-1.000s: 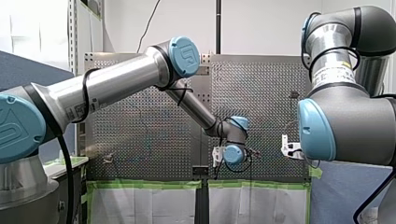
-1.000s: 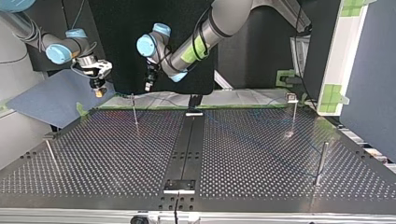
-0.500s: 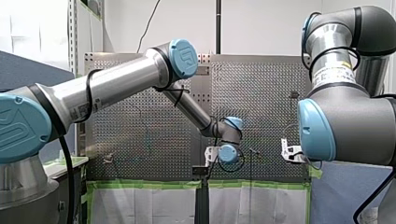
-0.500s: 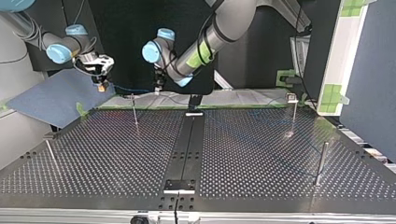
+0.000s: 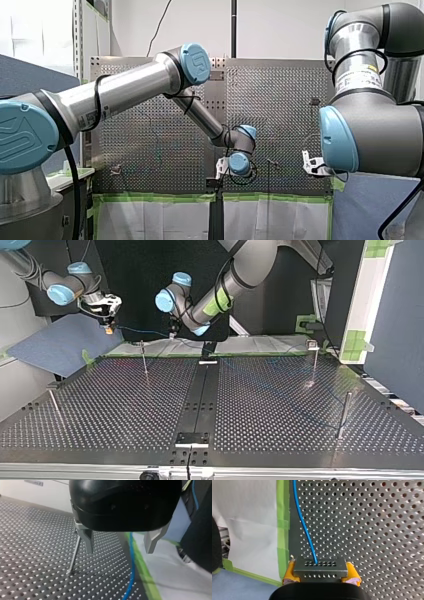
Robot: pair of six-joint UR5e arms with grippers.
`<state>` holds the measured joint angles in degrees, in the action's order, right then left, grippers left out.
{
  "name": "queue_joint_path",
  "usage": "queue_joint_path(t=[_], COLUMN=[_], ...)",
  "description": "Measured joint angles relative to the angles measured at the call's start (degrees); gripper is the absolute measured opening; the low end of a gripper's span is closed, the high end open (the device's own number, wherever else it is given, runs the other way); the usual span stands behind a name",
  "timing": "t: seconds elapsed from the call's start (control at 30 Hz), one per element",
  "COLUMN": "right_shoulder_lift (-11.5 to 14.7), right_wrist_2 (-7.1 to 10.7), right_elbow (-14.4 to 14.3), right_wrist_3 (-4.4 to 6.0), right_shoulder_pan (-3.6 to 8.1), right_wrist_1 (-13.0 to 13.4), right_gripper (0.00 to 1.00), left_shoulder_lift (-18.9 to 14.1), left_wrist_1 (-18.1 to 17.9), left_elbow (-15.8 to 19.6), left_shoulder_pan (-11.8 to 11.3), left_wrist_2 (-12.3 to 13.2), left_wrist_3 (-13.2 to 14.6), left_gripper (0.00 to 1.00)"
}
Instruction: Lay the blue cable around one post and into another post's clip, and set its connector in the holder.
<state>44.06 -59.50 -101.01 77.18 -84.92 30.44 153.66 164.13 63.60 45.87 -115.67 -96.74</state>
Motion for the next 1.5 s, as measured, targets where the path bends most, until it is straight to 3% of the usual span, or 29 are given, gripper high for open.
queue_joint_path(t=[0.2, 0.37, 0.83, 1.17, 1.5], right_shoulder_lift=[2.36, 4.50, 5.13, 5.15, 5.13], right_wrist_2=[0.96, 1.13, 1.21, 1.69, 2.19], right_elbow=[-1.87, -2.49, -3.02, -3.03, -3.02], right_wrist_3=[1.36, 2.23, 2.35, 1.77, 1.52], right_shoulder_pan=[0.59, 0.62, 0.23, -0.29, -0.65], right_wrist_1=[1.60, 1.97, 2.73, 3.07, 3.26], right_gripper=[0.00, 0.00, 0.00, 0.00, 0.00], left_shoulder_lift=[0.00, 0.00, 0.00, 1.12, 1.38], left_wrist_1=[2.67, 1.90, -4.18, -2.28, -6.52], left_elbow=[0.01, 0.01, 0.01, 0.04, 0.03], left_shoulder_pan=[-0.49, -0.66, -0.79, -1.54, -1.88], left_wrist_2=[1.69, 1.75, 0.97, -1.54, -0.53], left_wrist_3=[0.10, 0.28, 0.99, 1.03, 1.03], left_gripper=[1.00, 1.00, 1.00, 1.00, 1.00])
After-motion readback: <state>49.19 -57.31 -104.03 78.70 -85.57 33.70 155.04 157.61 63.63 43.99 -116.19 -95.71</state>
